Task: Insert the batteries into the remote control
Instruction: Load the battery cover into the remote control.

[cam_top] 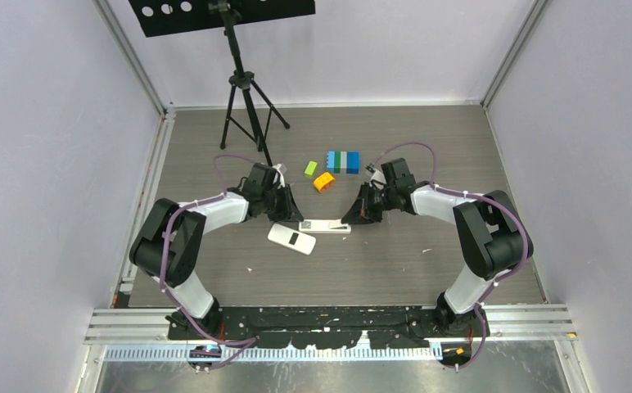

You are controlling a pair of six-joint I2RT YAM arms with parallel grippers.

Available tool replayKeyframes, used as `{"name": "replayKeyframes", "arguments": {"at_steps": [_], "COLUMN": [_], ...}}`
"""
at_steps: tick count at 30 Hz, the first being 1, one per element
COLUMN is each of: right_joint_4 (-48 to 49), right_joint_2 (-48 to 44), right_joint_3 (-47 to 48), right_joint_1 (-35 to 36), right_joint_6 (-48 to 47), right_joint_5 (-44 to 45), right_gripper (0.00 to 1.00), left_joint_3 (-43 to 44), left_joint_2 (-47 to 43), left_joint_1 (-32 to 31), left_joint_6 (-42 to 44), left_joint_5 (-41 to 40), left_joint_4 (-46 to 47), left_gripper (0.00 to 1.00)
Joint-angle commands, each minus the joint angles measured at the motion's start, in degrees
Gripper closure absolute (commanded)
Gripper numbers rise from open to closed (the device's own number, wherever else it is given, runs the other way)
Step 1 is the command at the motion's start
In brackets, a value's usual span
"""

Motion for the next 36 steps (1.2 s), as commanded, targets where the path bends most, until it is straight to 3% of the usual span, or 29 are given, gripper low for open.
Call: {"name": "replayKeyframes", "arguments": {"at_steps": [1,10,30,36], "right_joint_4": [1.30,-4.66,-6.11,-6.67], "right_joint_2": [1.42,0.41,2.08,2.12], "right_joint_3": [1.20,0.38,1.85,1.51], "right_joint_1": [-0.23,-0.23,-0.30,-0.31], "right_joint_6": [-0.64,-3.63,-5.67,-7.60], "right_joint_5": [3.28,4.45,10.72,5.75], "right_gripper": [1.00,1.00,1.00,1.00], "left_joint_3": [2.13,2.44,3.73,4.11], "left_joint_2": [0.38,0.51,1.25,1.53], "left_joint_1": [0.01,0.01,0.01,0.01], "left_joint_6": [-0.48,-0.09,0.35,0.35], "left_joint_5": [1.81,1.59,1.89,1.90], "left_joint_4": [0.28,-0.16,-0.67,-0.78], "left_gripper": [0.83,0.84,0.84,0.84]}}
